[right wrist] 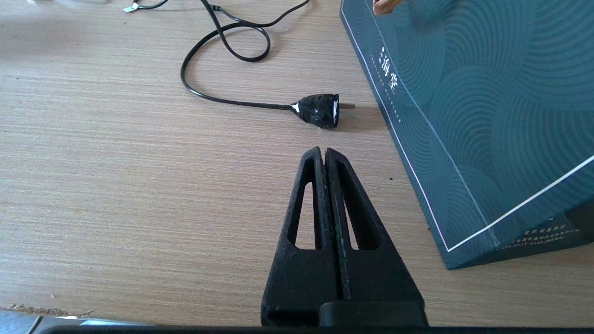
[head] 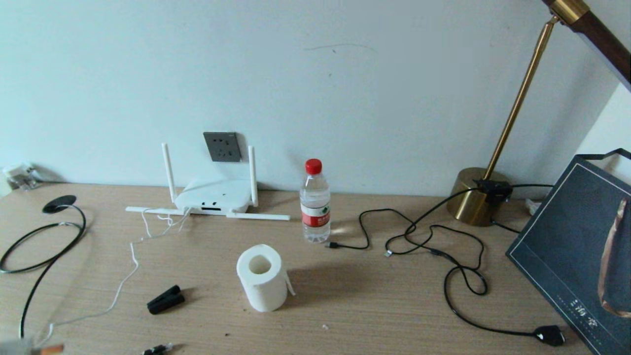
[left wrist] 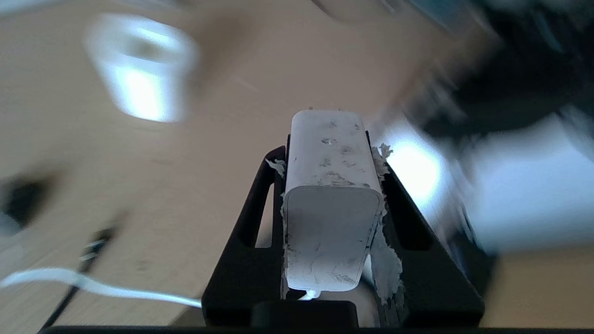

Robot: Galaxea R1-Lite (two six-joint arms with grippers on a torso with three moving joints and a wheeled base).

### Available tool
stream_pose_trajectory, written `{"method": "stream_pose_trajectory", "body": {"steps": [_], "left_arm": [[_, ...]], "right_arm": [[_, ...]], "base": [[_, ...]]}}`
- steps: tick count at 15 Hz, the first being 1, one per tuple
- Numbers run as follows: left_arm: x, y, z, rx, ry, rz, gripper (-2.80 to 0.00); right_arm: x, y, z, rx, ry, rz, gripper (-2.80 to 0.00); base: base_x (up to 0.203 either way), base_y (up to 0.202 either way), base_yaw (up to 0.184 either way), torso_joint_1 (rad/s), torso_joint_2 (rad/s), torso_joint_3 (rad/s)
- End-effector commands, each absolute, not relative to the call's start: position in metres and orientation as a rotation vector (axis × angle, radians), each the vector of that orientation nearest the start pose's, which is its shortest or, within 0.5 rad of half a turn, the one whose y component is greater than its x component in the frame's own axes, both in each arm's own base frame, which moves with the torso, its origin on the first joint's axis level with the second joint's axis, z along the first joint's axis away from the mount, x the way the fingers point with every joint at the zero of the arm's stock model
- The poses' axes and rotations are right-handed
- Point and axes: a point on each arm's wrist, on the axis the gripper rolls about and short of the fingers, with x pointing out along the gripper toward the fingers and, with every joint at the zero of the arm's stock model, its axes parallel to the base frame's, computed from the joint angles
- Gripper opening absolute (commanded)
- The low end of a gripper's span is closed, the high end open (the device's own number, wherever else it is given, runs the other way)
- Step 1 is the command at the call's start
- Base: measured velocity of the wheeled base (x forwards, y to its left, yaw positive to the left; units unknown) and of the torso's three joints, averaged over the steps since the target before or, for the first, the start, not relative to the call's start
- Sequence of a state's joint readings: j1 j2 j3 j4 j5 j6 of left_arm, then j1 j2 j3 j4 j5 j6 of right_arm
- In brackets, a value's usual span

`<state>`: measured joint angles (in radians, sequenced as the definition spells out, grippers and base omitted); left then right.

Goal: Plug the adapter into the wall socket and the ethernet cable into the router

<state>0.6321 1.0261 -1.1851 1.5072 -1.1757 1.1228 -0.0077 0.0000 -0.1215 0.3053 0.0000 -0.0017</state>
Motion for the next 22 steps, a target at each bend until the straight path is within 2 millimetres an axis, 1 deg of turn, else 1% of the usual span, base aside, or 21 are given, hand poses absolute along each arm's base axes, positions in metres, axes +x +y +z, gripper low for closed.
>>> {"method": "stream_pose_trajectory", "body": {"steps": [1, 2, 3, 5, 6, 10, 12, 14, 15, 16, 17, 19, 20, 22], "left_arm": [[0.034, 0.009, 0.265, -0.051, 0.385, -0.545, -2.80], [0.039, 0.018, 0.253, -0.022, 0.362, -0.496, -2.80], [0.042, 0.024, 0.237, 0.008, 0.346, -0.484, -2.80], [0.045, 0.027, 0.213, 0.087, 0.310, -0.487, -2.80], [0.044, 0.025, 0.207, 0.128, 0.293, -0.501, -2.80], [0.047, 0.027, 0.207, 0.134, 0.285, -0.514, -2.80], [0.042, 0.021, 0.207, 0.157, 0.276, -0.510, -2.80], [0.035, 0.011, 0.208, 0.200, 0.258, -0.501, -2.80], [0.032, 0.007, 0.210, 0.200, 0.254, -0.493, -2.80], [0.032, 0.007, 0.210, 0.179, 0.266, -0.499, -2.80], [0.033, 0.007, 0.209, 0.153, 0.304, -0.513, -2.80], [0.034, 0.005, 0.212, 0.041, 0.417, -0.501, -2.80], [0.036, 0.004, 0.214, 0.023, 0.448, -0.516, -2.80], [0.048, 0.000, 0.214, 0.051, 0.479, -0.550, -2.80]], "right_arm": [[-0.035, 0.000, 0.077, -0.001, 0.186, -0.008, -2.80], [-0.035, 0.000, 0.077, -0.002, 0.187, -0.007, -2.80], [-0.035, 0.000, 0.077, -0.001, 0.187, -0.008, -2.80], [-0.035, 0.000, 0.077, -0.002, 0.186, -0.007, -2.80], [-0.035, 0.000, 0.077, -0.001, 0.186, -0.007, -2.80], [-0.035, 0.000, 0.077, -0.001, 0.187, -0.007, -2.80], [-0.035, 0.000, 0.077, -0.001, 0.187, -0.008, -2.80], [-0.035, 0.000, 0.077, -0.001, 0.186, -0.008, -2.80], [-0.035, 0.000, 0.077, -0.001, 0.186, -0.008, -2.80], [-0.035, 0.000, 0.077, -0.002, 0.186, -0.007, -2.80], [-0.035, 0.000, 0.077, -0.001, 0.187, -0.007, -2.80], [-0.035, 0.000, 0.077, -0.001, 0.186, -0.008, -2.80], [-0.035, 0.000, 0.077, -0.002, 0.187, -0.007, -2.80], [-0.035, 0.000, 0.077, -0.002, 0.186, -0.007, -2.80]], "base": [[0.000, 0.000, 0.000, 0.000, 0.00, 0.000], [0.000, 0.000, 0.000, 0.000, 0.00, 0.000], [0.000, 0.000, 0.000, 0.000, 0.00, 0.000], [0.000, 0.000, 0.000, 0.000, 0.00, 0.000], [0.000, 0.000, 0.000, 0.000, 0.00, 0.000], [0.000, 0.000, 0.000, 0.000, 0.00, 0.000], [0.000, 0.000, 0.000, 0.000, 0.00, 0.000], [0.000, 0.000, 0.000, 0.000, 0.00, 0.000], [0.000, 0.000, 0.000, 0.000, 0.00, 0.000], [0.000, 0.000, 0.000, 0.000, 0.00, 0.000], [0.000, 0.000, 0.000, 0.000, 0.00, 0.000], [0.000, 0.000, 0.000, 0.000, 0.00, 0.000], [0.000, 0.000, 0.000, 0.000, 0.00, 0.000], [0.000, 0.000, 0.000, 0.000, 0.00, 0.000]]}}
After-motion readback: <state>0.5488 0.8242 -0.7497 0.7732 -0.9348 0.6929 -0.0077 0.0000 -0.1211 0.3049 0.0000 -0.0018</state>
